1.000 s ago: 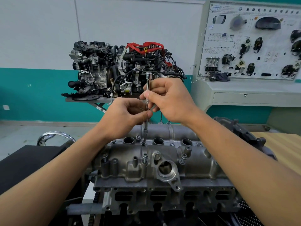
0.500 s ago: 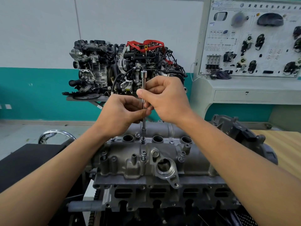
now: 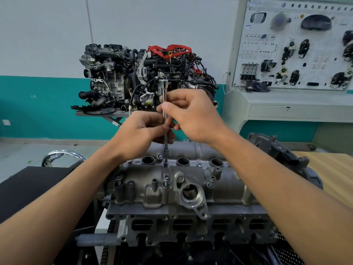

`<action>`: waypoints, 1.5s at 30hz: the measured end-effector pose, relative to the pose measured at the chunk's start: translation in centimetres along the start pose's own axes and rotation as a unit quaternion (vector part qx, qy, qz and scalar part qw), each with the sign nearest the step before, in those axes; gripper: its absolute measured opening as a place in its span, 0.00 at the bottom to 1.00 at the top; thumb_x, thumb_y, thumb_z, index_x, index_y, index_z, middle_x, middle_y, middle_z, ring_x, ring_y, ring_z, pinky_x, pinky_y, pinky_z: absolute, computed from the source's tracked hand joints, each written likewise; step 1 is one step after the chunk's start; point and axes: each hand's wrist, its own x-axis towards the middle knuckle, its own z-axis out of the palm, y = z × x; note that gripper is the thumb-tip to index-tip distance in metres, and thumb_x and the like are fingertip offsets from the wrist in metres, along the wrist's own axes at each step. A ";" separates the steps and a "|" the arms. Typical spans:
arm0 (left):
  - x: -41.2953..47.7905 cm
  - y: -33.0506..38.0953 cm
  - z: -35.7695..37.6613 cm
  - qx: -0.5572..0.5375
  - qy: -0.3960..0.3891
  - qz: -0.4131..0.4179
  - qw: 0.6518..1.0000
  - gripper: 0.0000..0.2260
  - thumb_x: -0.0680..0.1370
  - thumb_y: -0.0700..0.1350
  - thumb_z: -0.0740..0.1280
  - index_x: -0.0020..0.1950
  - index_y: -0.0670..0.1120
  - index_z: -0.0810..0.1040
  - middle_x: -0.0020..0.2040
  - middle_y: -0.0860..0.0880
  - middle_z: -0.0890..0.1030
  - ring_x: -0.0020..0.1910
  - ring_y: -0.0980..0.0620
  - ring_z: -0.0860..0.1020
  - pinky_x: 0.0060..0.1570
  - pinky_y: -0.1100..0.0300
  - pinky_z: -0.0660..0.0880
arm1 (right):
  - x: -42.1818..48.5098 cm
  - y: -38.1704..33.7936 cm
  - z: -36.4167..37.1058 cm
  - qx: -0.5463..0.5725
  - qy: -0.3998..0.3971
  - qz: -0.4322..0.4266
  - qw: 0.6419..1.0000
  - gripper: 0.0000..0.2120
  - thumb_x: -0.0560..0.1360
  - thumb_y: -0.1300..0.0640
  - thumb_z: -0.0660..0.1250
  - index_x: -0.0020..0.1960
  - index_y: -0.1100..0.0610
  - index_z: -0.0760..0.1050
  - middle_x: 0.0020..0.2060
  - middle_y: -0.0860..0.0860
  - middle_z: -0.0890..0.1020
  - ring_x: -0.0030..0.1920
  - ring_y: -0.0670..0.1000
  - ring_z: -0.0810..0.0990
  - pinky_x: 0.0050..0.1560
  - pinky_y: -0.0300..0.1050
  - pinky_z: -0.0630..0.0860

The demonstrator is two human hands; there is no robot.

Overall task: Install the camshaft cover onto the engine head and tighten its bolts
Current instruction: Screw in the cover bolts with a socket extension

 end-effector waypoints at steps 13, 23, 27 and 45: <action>0.0 0.1 0.2 0.029 0.097 0.023 0.995 0.14 0.68 0.45 0.77 0.43 0.35 0.83 0.33 0.45 0.85 0.32 0.51 0.81 0.37 0.58 0.82 | 0.1 0.8 0.3 -0.065 0.103 -0.010 0.993 0.11 0.68 0.49 0.79 0.40 0.49 0.77 0.28 0.47 0.81 0.27 0.41 0.77 0.30 0.37 0.74; 0.1 -0.1 0.1 0.081 0.006 0.004 0.997 0.09 0.82 0.38 0.64 0.57 0.40 0.83 0.49 0.48 0.87 0.51 0.53 0.85 0.55 0.56 0.81 | 0.1 0.4 -0.7 -0.071 0.030 0.005 0.997 0.10 0.78 0.58 0.69 0.40 0.62 0.80 0.28 0.49 0.77 0.27 0.42 0.72 0.30 0.39 0.72; 0.1 0.1 0.4 0.063 0.046 0.018 0.997 0.11 0.73 0.46 0.75 0.49 0.39 0.84 0.45 0.43 0.87 0.44 0.51 0.84 0.50 0.55 0.81 | 0.3 0.8 -0.3 -0.079 0.093 -0.003 0.993 0.15 0.71 0.51 0.77 0.32 0.52 0.73 0.24 0.43 0.73 0.25 0.40 0.70 0.28 0.35 0.68; 0.2 -0.2 0.2 0.083 0.045 -0.002 0.996 0.11 0.70 0.46 0.76 0.45 0.39 0.83 0.38 0.42 0.85 0.35 0.52 0.81 0.39 0.53 0.80 | 0.0 1.1 -0.1 -0.080 0.039 -0.002 0.996 0.14 0.70 0.49 0.78 0.37 0.57 0.77 0.24 0.44 0.74 0.25 0.41 0.70 0.28 0.38 0.69</action>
